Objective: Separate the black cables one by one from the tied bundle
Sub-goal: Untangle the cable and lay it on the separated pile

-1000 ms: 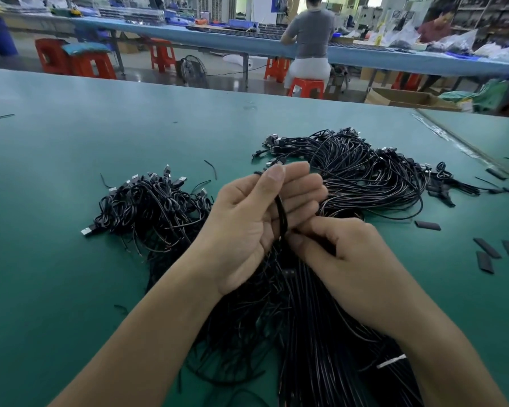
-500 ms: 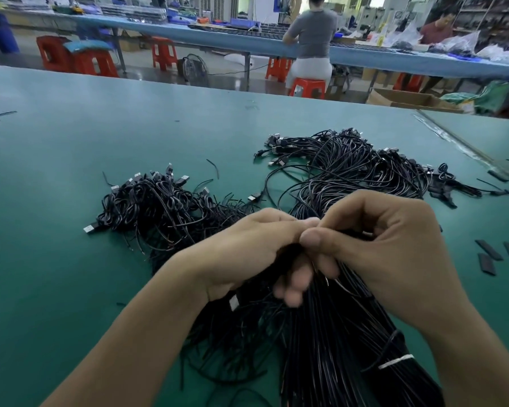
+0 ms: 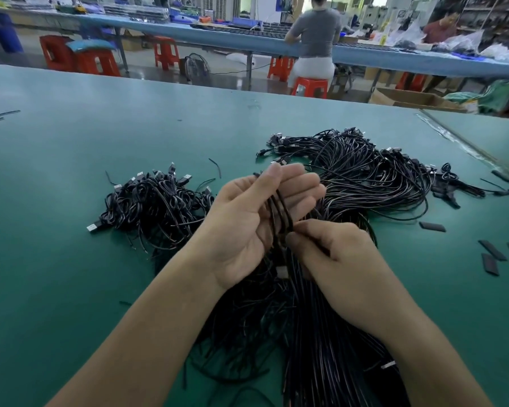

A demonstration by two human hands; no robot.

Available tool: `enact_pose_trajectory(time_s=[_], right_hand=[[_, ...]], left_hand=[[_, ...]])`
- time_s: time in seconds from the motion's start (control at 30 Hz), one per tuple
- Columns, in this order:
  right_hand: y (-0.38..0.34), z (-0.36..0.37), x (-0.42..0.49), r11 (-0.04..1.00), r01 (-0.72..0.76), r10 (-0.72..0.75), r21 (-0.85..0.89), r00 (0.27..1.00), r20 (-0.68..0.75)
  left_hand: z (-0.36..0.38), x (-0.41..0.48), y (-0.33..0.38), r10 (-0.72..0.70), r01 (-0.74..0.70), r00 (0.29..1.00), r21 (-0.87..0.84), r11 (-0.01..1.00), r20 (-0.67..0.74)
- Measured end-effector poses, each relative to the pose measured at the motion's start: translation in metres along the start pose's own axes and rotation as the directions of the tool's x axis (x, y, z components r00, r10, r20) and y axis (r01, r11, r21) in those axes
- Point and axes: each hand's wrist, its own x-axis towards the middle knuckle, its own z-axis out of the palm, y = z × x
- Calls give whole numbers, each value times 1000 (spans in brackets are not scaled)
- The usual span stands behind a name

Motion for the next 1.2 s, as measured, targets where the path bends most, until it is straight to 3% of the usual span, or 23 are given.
enact_pose_trajectory(time_s=[0.17,0.27,0.37,0.47,0.63,0.8,0.9,1.07,1.2], right_hand=[[-6,-16,-6,994,67,-65,-81,997,28],[-7,-25,-6,992,121,-123,-45,992,-35],[-6,-28,-4,992,126,-125,23,991,-54],[-3,-32,-3,986,137,-130,91,988,-78],[1,-32,-1,975,164,-135,152,974,-181],[0,-30,-1,882,92,-98,462,995,-9],[1,-31,-1,912,109,-105,396,994,-30],[1,-31,-1,975,116,-103,191,992,-78],[-4,-26,-3,985,147,-130,90,977,-170]], left_hand=[[-14,5,-9,205,-116,959,392,912,-194],[-14,2,-7,161,-65,982,611,789,-103],[-5,-7,-3,4,-29,999,778,628,34],[6,-14,-2,-185,76,981,757,649,60],[7,-18,6,-310,165,947,701,694,84],[3,-18,10,-410,270,896,525,807,171],[3,-16,5,-394,273,902,478,835,174],[0,-11,-11,-236,167,969,517,840,71],[1,-11,-12,-324,261,939,370,892,118]])
